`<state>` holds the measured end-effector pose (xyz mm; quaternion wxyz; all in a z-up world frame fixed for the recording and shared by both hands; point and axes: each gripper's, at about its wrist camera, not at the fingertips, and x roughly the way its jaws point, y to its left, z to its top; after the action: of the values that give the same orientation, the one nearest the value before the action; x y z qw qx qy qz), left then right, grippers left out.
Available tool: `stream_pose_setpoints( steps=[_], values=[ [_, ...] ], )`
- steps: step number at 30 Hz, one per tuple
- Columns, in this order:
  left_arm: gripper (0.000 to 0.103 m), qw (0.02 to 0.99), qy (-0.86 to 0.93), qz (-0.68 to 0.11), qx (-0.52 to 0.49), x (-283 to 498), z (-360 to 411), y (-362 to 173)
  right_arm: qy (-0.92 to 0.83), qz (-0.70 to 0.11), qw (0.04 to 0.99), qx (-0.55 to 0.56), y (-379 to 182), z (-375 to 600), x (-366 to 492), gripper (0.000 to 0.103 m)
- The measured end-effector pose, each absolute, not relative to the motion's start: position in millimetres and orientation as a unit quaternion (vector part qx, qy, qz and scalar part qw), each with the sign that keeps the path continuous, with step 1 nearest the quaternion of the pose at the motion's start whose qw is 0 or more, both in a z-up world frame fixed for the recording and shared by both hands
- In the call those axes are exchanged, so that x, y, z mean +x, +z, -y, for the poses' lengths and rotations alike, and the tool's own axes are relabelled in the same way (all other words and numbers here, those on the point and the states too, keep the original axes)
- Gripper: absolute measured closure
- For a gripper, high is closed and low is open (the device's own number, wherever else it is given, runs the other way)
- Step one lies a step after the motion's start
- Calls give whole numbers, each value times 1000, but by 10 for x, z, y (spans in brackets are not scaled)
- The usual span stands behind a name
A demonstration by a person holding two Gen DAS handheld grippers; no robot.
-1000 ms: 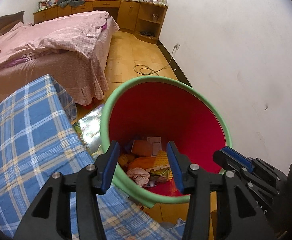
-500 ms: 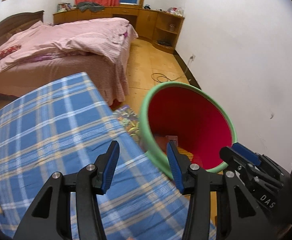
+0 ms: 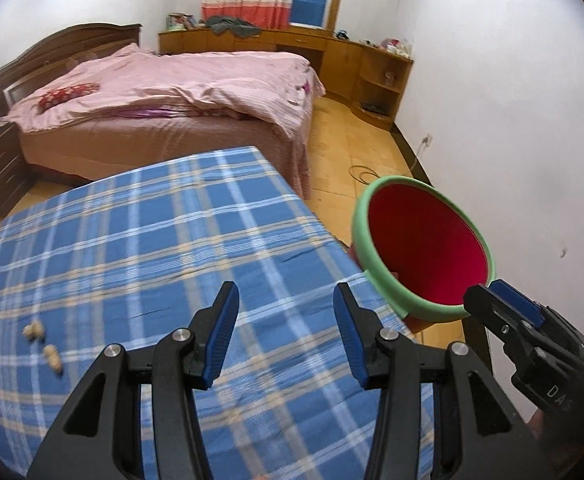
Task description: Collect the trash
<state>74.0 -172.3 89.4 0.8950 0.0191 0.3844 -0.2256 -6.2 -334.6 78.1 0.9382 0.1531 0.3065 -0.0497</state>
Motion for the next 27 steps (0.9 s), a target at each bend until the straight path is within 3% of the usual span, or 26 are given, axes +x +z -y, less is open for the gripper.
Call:
stream_pose_setpoints(
  steps=[27],
  values=[
    [54,933,-83,-350,13,324,851,514,-29,-294,950,104,501,2653,-282,46]
  ],
)
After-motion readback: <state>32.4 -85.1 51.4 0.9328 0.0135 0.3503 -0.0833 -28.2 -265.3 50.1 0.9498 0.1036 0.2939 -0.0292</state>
